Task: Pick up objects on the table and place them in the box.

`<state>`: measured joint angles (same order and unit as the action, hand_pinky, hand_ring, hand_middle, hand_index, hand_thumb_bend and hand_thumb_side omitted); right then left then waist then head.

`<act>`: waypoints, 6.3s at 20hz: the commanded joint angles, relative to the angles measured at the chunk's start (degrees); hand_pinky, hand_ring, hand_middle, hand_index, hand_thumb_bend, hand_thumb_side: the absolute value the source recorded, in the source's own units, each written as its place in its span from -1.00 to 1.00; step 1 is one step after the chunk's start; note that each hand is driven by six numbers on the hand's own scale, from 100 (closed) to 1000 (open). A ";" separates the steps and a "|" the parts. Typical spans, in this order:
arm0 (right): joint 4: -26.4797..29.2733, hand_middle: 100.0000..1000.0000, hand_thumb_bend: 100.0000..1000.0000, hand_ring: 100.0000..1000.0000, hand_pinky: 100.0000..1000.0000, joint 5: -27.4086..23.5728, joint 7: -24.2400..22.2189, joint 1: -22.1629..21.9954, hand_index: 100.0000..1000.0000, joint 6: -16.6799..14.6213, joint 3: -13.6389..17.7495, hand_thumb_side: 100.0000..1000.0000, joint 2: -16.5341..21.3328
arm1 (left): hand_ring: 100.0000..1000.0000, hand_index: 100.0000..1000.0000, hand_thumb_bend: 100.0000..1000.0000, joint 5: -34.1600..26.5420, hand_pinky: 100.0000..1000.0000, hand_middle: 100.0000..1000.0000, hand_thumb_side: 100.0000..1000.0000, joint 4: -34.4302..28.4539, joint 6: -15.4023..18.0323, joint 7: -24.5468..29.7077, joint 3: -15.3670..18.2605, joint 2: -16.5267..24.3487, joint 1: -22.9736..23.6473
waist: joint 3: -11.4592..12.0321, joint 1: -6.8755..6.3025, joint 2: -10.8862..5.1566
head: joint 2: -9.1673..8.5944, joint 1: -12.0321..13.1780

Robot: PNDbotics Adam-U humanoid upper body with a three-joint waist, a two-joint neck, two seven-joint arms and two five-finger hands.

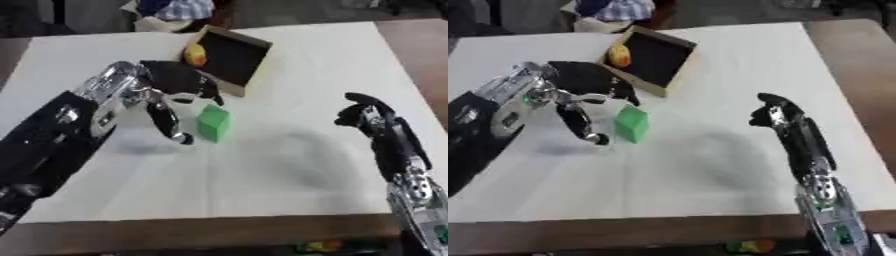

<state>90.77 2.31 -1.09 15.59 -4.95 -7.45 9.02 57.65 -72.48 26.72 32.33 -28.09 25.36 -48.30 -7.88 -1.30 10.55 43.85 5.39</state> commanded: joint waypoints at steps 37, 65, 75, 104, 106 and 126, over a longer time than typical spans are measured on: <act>0.43 0.00 -1.00 0.10 0.40 -0.50 -0.84 0.93 0.57 0.40 -0.99 0.75 -0.25 | 0.18 0.64 -0.38 21.76 0.34 0.27 -0.96 20.09 -11.73 -25.10 14.00 -10.54 -11.91 | -3.36 0.36 -1.41 | 0.27 1.37; 0.35 0.00 -1.00 0.10 0.40 -0.21 0.00 0.23 0.57 0.49 -0.15 0.75 0.49 | 0.34 0.76 -0.15 2.94 0.45 0.47 -0.16 14.06 -8.12 -1.84 16.13 4.95 -9.53 | -1.77 -0.41 -1.93 | 0.27 -0.38; 0.29 0.00 -1.00 0.10 0.40 -0.16 0.11 0.17 0.57 0.52 -0.01 0.76 0.61 | 0.38 0.76 0.01 6.22 0.45 0.49 -0.06 19.85 -6.68 1.29 16.94 5.82 -6.36 | -1.54 -0.37 -1.96 | 0.27 -0.96; 0.18 0.00 -1.00 0.10 0.40 -0.26 0.07 0.45 0.57 0.64 -0.06 0.79 0.53 | -0.01 0.37 -0.64 9.13 0.27 0.04 -0.68 25.06 -10.37 -13.91 19.12 2.96 -6.37 | -1.91 -0.21 -1.64 | 0.27 -1.23; 0.14 0.00 -1.00 0.10 0.40 -0.25 0.04 0.45 0.57 0.65 -0.09 0.79 0.54 | -0.01 0.37 -0.67 7.90 0.27 0.04 -0.73 23.64 -10.33 -13.81 19.02 3.07 -7.27 | -1.93 -0.19 -1.69 | 0.27 -1.20; -0.06 0.00 -1.00 0.10 0.40 -0.83 -0.61 0.83 0.57 0.88 -0.94 0.87 0.18 | 0.17 0.70 -0.60 17.74 0.37 0.33 -0.66 31.94 -21.85 -28.88 21.27 -8.20 -14.68 | -5.21 -0.21 -0.96 | 0.27 0.38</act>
<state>90.08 1.85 -1.64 15.64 -4.13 -8.51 8.81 74.62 -40.34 5.32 4.28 -7.48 16.55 -61.27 -13.03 -1.32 10.55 43.85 5.56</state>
